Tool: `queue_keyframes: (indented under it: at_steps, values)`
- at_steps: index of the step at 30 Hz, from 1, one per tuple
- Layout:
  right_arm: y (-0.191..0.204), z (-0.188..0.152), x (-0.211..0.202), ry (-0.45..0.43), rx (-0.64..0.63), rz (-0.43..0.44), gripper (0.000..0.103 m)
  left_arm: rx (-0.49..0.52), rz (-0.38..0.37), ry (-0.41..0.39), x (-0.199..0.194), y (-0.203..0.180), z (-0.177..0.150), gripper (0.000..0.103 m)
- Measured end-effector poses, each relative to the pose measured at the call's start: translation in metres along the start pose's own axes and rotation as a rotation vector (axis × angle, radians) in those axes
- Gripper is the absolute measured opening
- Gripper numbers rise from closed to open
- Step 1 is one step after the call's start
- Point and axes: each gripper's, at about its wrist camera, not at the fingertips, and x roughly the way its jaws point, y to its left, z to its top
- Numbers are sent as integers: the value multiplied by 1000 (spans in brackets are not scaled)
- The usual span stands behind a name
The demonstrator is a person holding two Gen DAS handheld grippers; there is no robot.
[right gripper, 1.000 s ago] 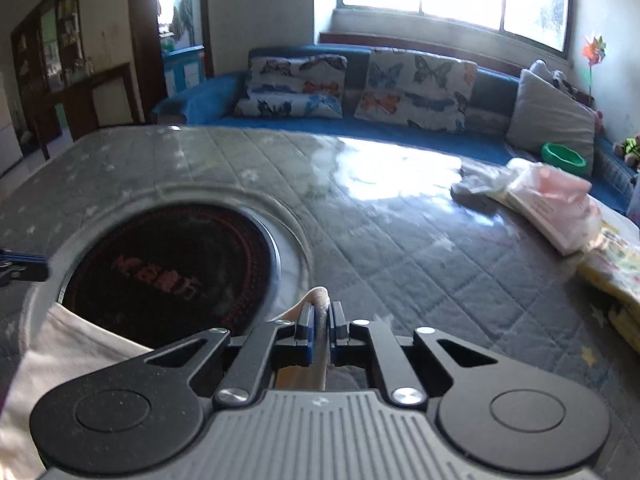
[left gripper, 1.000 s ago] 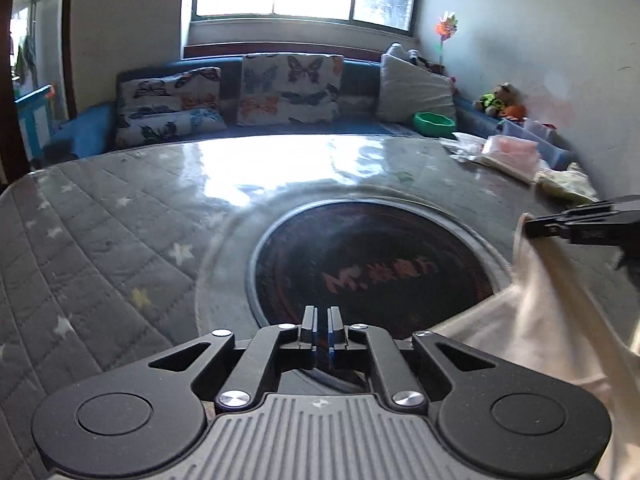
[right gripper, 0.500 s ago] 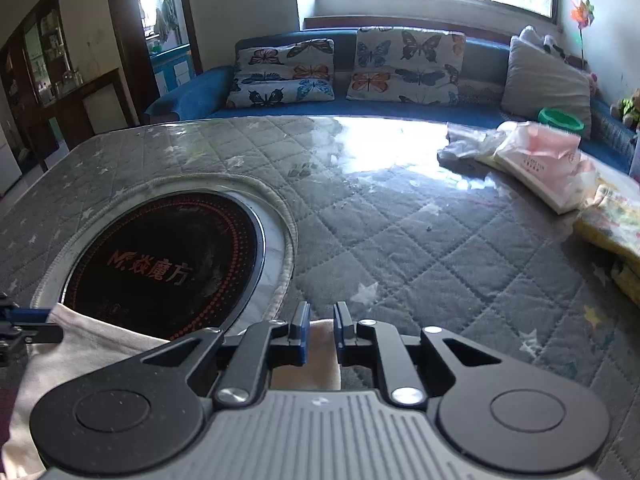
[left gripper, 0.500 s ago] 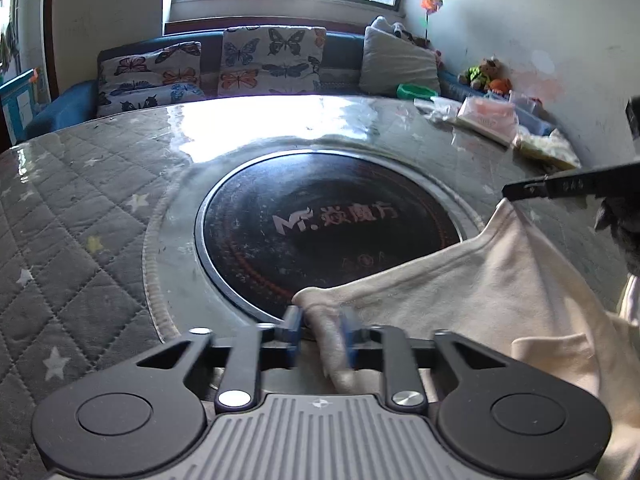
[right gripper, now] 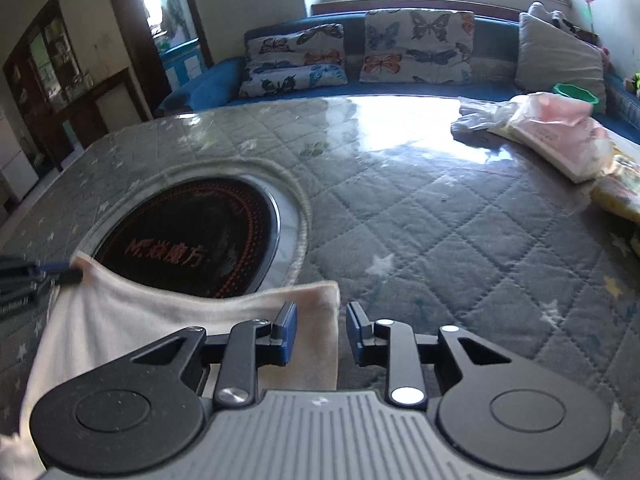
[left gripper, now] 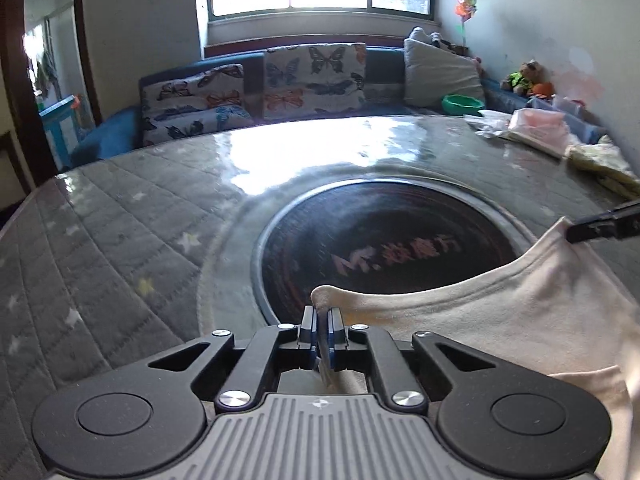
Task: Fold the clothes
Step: 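Lower the held shirt onto the table with both grippers, spreading it flat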
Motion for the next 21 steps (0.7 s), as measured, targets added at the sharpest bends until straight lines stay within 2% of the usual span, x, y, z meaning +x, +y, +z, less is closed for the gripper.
queue_keyframes:
  at_steps: [1,2,9,14,16,18,20,21]
  values:
    - [4,0,4,3,-13,-6,11,4,13,-1,3,1,3,6]
    - [8,1,6,-5,-33,-22,7,5,24,0,7,4,6,6]
    - [22,19,24,-80,-95,-114,2,-4,116,-3,31,21,27,6]
    - [20,24,30,-76,-81,-107,7,-48,97,41,43,29,30,11]
    - [21,21,19,-71,-84,-58,11,-44,116,40,41,31,29,20]
    - [27,15,8,-75,-118,-42,12,-45,119,25,33,31,28,23]
    - [33,9,-4,-68,-133,-13,18,-56,97,10,21,29,29,28]
    - [36,4,-11,-65,-137,1,26,-56,83,-3,14,26,28,29]
